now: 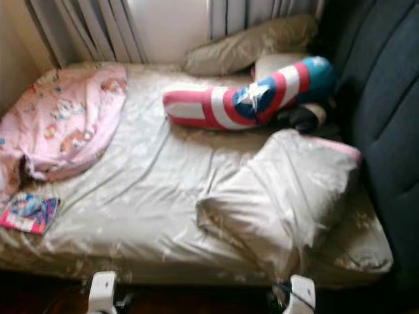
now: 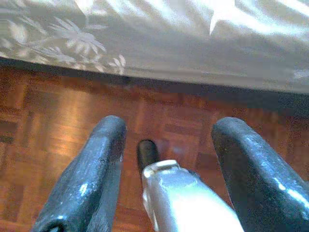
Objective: Clean up the room
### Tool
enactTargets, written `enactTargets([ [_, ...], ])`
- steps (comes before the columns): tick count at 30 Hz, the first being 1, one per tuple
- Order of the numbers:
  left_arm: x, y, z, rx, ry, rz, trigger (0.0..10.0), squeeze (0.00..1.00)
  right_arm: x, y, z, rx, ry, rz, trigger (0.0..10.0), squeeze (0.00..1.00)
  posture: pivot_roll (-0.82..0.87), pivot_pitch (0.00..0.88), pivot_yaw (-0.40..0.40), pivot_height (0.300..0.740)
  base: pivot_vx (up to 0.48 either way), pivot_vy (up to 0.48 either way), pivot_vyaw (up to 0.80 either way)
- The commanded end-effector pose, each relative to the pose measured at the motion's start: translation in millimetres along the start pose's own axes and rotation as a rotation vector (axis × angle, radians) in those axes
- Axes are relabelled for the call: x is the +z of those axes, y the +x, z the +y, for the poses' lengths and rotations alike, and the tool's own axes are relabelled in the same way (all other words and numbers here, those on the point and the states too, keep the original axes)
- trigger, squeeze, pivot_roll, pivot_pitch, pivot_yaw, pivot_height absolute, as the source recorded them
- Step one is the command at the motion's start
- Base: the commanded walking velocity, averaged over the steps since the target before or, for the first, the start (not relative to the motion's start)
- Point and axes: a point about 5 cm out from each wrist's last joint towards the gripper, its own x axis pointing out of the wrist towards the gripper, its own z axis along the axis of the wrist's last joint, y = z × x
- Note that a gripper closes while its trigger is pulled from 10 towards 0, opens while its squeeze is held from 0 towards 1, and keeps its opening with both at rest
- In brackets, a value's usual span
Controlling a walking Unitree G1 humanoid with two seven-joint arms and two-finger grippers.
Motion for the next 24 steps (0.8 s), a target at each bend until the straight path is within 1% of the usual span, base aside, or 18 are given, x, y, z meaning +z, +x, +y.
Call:
enactTargets([
  [1, -5.5, -0.9, -4.9, -0.021, 0.001, 0.019, 10.0, 0.00, -2.5, -1.8, -5.7, -0.016, 0.002, 0.006, 10.0, 0.00, 0.05, 0.044, 0.017, 0.740, 0.000, 0.000, 0.00],
  [14, -2.7, -0.5, -4.1, -0.016, -0.016, 0.001, 10.0, 0.00, -3.2, -2.1, -6.1, -0.017, 0.000, 0.007, 10.0, 0.00, 0.05, 0.046, 0.016, 0.740, 0.000, 0.000, 0.00],
  [19, 5.3, 1.1, -4.7, -0.032, -0.011, -0.035, 10.0, 0.00, -2.2, -2.1, -5.6, -0.007, 0.000, -0.003, 10.0, 0.00, 0.05, 0.046, 0.016, 0.740, 0.000, 0.000, 0.00],
  [21, 13.8, 2.6, -5.8, -0.048, 0.000, -0.071, 10.0, 0.00, -1.6, -2.1, -5.7, -0.007, 0.006, -0.010, 10.0, 0.00, 0.05, 0.046, 0.013, 0.740, 0.122, 0.000, 0.00],
  [22, 23.3, 4.2, -6.0, -0.056, 0.000, -0.109, 10.0, 0.00, -1.6, -2.2, -6.1, -0.011, 0.011, -0.012, 10.0, 0.00, 0.05, 0.046, 0.012, 0.740, 0.259, 0.000, 0.00],
  [24, 26.0, 4.6, -6.0, -0.058, -0.001, -0.120, 10.0, 0.00, -1.6, -2.3, -6.4, -0.013, 0.013, -0.012, 10.0, 0.00, 0.05, 0.046, 0.011, 0.740, 0.259, 0.000, 0.00],
])
